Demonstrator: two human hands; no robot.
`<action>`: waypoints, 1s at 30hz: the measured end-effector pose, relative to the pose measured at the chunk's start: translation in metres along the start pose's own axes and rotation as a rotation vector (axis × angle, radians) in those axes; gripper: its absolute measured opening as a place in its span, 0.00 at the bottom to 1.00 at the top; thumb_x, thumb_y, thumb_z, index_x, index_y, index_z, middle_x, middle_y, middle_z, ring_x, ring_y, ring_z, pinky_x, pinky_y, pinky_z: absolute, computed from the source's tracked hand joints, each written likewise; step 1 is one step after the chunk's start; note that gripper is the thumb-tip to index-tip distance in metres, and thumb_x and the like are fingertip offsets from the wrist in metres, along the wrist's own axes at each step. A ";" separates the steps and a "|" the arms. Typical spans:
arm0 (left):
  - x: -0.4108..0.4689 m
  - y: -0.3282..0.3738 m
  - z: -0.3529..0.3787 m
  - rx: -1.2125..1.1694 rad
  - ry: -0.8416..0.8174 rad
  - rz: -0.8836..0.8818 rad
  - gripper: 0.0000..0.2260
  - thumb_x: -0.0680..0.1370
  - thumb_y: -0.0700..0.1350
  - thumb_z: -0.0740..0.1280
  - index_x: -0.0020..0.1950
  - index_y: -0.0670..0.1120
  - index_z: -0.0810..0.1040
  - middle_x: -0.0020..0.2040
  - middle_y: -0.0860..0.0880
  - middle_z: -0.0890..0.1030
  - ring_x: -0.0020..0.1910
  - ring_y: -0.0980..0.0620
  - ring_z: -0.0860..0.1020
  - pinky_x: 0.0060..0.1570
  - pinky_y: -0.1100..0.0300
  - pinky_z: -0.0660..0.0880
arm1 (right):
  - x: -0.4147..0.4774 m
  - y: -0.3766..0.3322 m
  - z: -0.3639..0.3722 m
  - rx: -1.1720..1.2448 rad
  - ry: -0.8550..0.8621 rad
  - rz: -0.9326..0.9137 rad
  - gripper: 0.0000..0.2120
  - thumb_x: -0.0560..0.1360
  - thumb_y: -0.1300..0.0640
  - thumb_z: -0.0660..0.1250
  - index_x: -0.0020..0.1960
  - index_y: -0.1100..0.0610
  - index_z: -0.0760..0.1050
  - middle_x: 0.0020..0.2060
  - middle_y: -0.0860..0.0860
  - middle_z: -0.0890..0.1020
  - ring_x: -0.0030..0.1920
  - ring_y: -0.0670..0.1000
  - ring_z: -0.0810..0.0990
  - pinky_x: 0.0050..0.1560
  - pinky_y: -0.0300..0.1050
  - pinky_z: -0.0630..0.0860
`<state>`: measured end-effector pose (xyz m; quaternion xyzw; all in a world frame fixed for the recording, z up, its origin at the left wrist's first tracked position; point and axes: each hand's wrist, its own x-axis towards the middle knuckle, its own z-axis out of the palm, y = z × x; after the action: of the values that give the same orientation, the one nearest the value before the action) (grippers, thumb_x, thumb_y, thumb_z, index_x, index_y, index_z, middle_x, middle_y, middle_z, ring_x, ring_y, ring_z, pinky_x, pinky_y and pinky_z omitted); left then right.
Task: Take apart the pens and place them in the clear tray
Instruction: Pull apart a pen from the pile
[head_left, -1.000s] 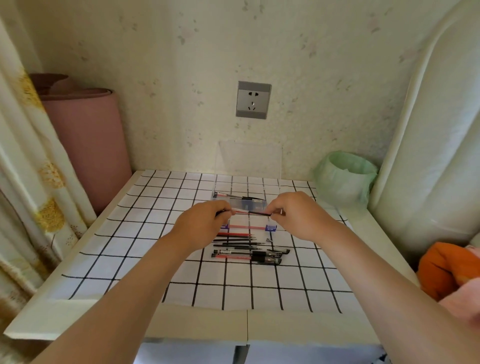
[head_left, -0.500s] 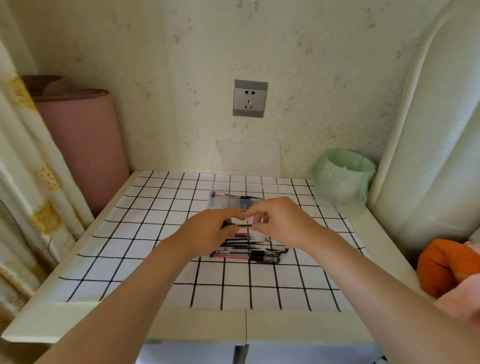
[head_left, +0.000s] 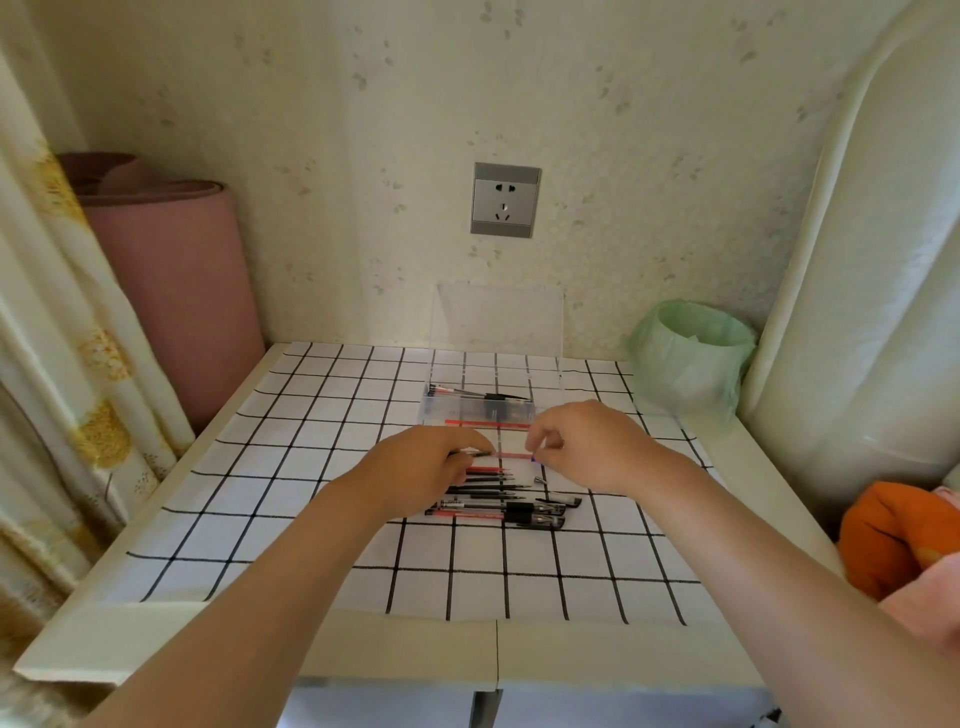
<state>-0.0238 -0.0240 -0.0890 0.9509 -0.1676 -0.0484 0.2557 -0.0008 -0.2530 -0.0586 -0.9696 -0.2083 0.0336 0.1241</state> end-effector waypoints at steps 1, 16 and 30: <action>-0.001 0.001 0.000 -0.003 -0.012 0.001 0.12 0.83 0.48 0.57 0.62 0.61 0.75 0.44 0.57 0.82 0.37 0.60 0.77 0.40 0.63 0.74 | 0.000 0.001 0.001 -0.054 -0.039 0.020 0.07 0.76 0.51 0.67 0.53 0.43 0.80 0.44 0.40 0.78 0.47 0.45 0.77 0.45 0.41 0.71; 0.000 0.006 0.005 0.014 -0.051 0.023 0.07 0.82 0.49 0.60 0.55 0.58 0.77 0.40 0.59 0.79 0.36 0.63 0.74 0.36 0.66 0.67 | 0.008 0.000 0.018 -0.170 -0.147 0.012 0.07 0.73 0.53 0.70 0.50 0.47 0.84 0.45 0.43 0.81 0.47 0.48 0.79 0.44 0.42 0.74; -0.001 0.006 0.001 -0.045 -0.012 0.049 0.07 0.82 0.48 0.61 0.55 0.55 0.78 0.40 0.57 0.80 0.30 0.69 0.74 0.30 0.71 0.64 | 0.007 -0.014 0.016 0.243 0.074 -0.129 0.04 0.72 0.53 0.73 0.46 0.47 0.83 0.40 0.42 0.83 0.37 0.35 0.77 0.36 0.32 0.69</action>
<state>-0.0267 -0.0293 -0.0867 0.9402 -0.1911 -0.0515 0.2771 -0.0020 -0.2345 -0.0706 -0.9325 -0.2599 0.0147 0.2502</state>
